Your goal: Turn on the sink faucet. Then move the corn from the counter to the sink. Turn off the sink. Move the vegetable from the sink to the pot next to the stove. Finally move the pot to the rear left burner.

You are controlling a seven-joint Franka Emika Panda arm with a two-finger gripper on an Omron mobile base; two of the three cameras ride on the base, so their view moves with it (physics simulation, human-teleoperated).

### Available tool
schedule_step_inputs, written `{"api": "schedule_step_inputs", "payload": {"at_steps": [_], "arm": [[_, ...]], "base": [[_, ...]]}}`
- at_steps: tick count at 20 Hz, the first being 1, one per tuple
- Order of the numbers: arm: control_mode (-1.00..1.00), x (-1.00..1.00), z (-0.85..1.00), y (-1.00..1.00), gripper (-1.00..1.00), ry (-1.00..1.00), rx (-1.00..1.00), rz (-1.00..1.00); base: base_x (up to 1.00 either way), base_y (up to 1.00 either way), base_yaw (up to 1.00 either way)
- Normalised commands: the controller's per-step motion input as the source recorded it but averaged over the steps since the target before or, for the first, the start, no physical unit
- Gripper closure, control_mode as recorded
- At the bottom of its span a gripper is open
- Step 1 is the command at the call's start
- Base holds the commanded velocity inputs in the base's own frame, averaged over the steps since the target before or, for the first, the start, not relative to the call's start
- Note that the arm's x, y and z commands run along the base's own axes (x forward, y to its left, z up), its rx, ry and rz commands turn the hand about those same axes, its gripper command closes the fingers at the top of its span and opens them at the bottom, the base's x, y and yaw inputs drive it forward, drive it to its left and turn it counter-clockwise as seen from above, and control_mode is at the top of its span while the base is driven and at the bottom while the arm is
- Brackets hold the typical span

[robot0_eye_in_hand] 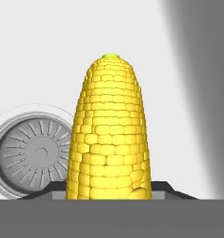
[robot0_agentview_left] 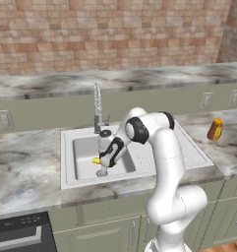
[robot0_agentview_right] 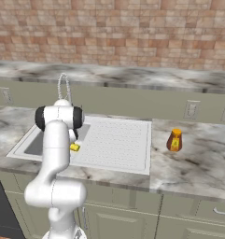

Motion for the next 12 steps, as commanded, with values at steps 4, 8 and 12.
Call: {"api": "schedule_step_inputs", "payload": {"at_steps": [4,8,12], "arm": [[-1.0,-0.29,0.33,0.11,1.0,-0.03,0.0,0.0],[-1.0,-0.15,0.42,0.36,1.0,0.0,0.0,-0.01],[-1.0,-0.08,0.42,0.51,1.0,0.0,0.0,0.0]], "base": [[0.0,0.0,0.0],[0.0,0.0,0.0],[0.0,0.0,0.0]]}}
